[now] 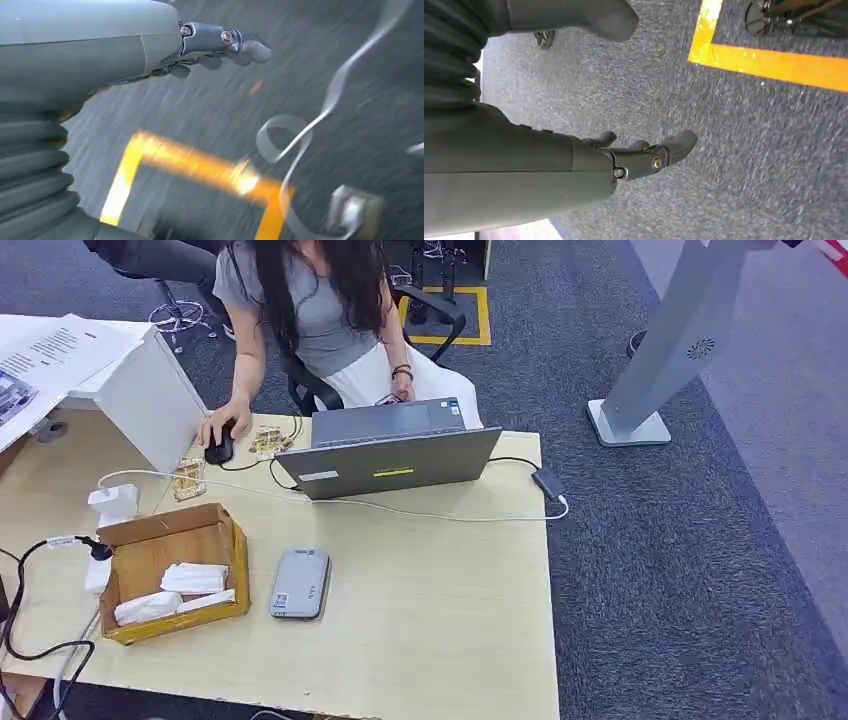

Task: Pass the card to the sensor for recognition and then transmit it.

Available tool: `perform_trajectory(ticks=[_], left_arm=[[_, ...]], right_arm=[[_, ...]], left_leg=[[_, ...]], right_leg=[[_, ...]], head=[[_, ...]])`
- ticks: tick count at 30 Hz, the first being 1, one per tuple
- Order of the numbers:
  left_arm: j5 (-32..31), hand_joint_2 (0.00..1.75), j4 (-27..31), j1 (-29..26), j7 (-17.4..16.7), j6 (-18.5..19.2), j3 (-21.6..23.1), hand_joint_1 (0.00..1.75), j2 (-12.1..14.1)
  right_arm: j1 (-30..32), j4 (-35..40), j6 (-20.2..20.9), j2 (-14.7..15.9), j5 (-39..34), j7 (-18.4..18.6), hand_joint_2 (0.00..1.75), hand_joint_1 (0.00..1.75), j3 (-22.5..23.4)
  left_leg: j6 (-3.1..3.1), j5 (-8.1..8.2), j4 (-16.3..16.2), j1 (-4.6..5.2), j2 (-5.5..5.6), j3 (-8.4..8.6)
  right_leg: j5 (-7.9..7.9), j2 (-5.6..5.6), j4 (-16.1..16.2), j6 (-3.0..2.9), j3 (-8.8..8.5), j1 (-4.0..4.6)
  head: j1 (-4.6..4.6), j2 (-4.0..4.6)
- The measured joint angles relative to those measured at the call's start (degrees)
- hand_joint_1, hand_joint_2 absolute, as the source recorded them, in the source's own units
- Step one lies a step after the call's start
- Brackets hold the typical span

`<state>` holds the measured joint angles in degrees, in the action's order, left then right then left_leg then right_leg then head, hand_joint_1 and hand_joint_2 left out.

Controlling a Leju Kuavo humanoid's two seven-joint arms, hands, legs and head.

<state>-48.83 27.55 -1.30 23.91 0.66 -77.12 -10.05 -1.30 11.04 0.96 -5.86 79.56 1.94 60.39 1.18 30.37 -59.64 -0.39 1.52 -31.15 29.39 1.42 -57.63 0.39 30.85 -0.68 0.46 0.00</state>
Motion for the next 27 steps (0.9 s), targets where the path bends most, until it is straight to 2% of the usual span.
perform_trajectory(ticks=[2,6,17,18,19,27], left_arm=[[-0.09,1.75,-3.23,0.75,-2.07,-0.04,-1.05,0.00,0.28],[2.01,1.75,-6.84,1.43,-3.89,-0.13,-0.28,0.00,0.92],[10.97,1.75,-8.97,0.90,-7.80,-0.18,11.18,0.00,3.10],[11.73,0.00,-8.97,0.76,-8.12,-0.18,12.32,0.00,3.17],[12.48,0.00,-8.97,0.58,-8.39,-0.18,13.56,0.00,3.37],[18.88,0.00,-8.97,-0.61,-11.14,-0.26,23.82,0.00,4.59]], right_arm=[[0.04,0.04,0.55,0.24,-0.22,-0.33,1.75,0.00,-0.29],[0.51,0.37,0.61,0.74,-4.01,-0.46,1.75,0.00,-2.98],[2.16,2.12,0.41,1.95,-18.46,-0.59,1.75,0.00,-13.03],[2.32,2.29,0.41,2.03,-19.69,-0.61,1.75,0.00,-13.94],[2.47,2.51,0.41,2.10,-20.92,-0.63,0.00,0.00,-14.84],[3.70,3.98,0.24,2.67,-31.23,-0.79,0.00,0.00,-22.46]], left_leg=[[0.00,0.00,-0.01,0.00,0.00,0.00],[0.01,0.01,-0.02,0.00,-0.02,0.00],[0.01,0.00,-0.01,-0.02,-0.02,-0.01],[0.01,0.00,-0.01,-0.02,-0.02,-0.01],[0.01,0.00,-0.01,-0.02,-0.02,-0.01],[0.01,0.00,-0.01,-0.02,-0.02,-0.02]], right_leg=[[0.00,0.00,0.00,0.00,0.01,0.00],[0.00,0.02,0.00,0.00,0.03,0.00],[0.00,0.02,0.00,0.00,0.03,0.01],[0.00,0.02,0.00,0.00,0.03,0.01],[0.00,0.02,0.00,0.00,0.03,0.01],[0.00,0.02,0.00,0.00,0.04,0.01]], head=[[-0.02,0.00],[-0.02,0.00],[0.00,0.00],[0.00,0.00],[0.00,0.00],[0.00,0.00]])
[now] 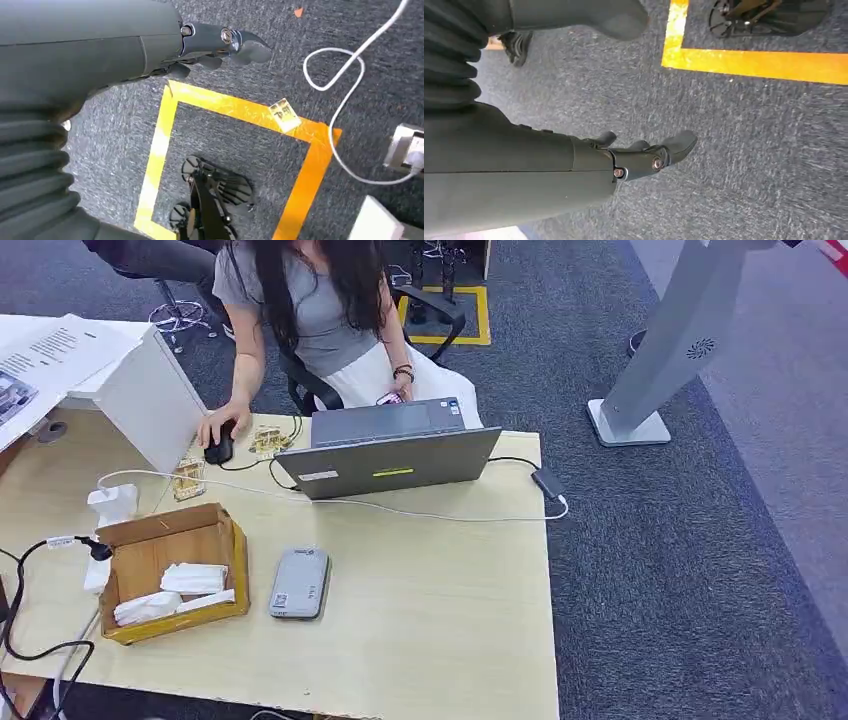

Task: Pass the card to the sensor for recognition and then transmit it.

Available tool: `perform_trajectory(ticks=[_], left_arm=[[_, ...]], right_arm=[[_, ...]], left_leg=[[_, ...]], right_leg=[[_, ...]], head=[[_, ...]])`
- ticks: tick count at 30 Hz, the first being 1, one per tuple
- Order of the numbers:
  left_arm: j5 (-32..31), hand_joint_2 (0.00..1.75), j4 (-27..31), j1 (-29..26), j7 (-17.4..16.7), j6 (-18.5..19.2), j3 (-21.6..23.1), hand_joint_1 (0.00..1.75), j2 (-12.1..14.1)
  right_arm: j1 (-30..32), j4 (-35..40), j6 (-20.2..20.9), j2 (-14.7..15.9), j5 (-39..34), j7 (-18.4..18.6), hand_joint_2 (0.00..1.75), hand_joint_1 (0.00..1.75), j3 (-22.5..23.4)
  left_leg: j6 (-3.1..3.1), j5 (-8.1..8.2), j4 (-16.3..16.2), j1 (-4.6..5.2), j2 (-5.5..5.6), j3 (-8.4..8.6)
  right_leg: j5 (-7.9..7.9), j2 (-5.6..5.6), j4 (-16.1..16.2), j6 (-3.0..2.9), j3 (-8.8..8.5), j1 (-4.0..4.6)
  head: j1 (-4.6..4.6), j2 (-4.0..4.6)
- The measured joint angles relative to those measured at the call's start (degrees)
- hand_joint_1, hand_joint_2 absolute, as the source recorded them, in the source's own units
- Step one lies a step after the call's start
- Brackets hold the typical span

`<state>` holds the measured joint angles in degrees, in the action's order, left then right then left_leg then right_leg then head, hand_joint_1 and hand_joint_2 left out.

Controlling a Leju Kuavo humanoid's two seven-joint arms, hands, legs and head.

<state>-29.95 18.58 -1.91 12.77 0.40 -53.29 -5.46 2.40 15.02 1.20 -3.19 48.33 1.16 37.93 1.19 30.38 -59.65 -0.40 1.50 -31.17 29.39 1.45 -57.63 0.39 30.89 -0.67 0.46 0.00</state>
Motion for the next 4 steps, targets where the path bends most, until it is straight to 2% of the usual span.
perform_trajectory(ticks=[4], left_arm=[[2.48,0.00,0.00,-0.54,-0.96,-0.07,4.23,0.00,0.50]], right_arm=[[0.48,0.55,0.00,0.22,-3.95,-0.15,0.00,0.00,-2.94]], left_leg=[[0.00,0.00,0.00,0.00,0.00,0.00]], right_leg=[[0.00,0.00,0.00,0.00,0.00,0.00]], head=[[-0.02,0.00]])
